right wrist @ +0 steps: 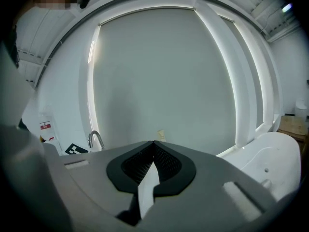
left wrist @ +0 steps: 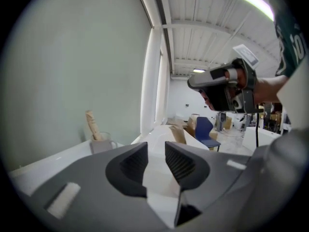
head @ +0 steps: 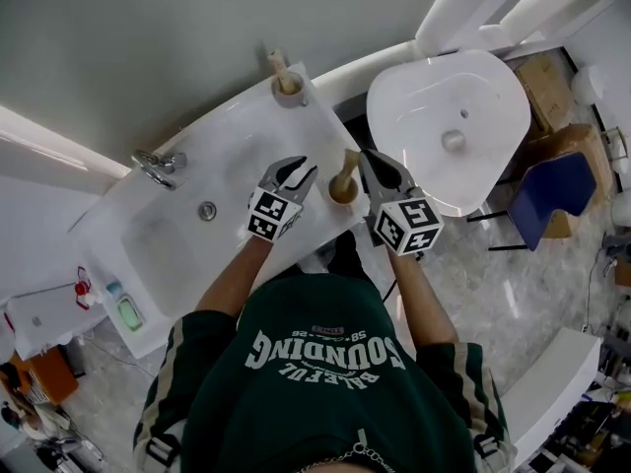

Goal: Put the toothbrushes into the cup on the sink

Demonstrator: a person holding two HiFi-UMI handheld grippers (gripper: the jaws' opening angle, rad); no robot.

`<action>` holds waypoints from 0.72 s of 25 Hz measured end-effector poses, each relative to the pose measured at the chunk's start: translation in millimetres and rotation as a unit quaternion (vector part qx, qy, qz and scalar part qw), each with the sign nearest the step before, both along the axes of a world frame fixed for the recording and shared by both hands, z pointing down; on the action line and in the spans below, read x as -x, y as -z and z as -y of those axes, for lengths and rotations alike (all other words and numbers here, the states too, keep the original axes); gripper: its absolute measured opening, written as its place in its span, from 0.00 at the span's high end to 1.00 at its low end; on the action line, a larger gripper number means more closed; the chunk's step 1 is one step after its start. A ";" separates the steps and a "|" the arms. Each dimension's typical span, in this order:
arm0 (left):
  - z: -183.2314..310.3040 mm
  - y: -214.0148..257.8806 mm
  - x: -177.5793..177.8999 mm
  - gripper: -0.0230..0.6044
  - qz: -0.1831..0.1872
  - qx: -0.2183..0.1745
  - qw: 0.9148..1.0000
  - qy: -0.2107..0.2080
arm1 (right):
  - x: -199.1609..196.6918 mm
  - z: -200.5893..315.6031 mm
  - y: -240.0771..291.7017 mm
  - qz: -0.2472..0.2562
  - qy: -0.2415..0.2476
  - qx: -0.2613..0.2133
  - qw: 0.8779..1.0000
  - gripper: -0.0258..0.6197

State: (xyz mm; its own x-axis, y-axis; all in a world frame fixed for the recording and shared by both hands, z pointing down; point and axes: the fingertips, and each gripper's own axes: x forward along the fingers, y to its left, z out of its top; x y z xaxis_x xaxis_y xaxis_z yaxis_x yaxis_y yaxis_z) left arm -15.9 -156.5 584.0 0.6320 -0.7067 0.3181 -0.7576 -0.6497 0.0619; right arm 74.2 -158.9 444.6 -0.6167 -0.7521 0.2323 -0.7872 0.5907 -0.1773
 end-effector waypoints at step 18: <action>-75.1 66.0 242.1 0.89 -0.003 -0.040 0.958 0.284 | 205.7 -20.5 -1.5 0.020 0.210 -0.035 0.977 0.96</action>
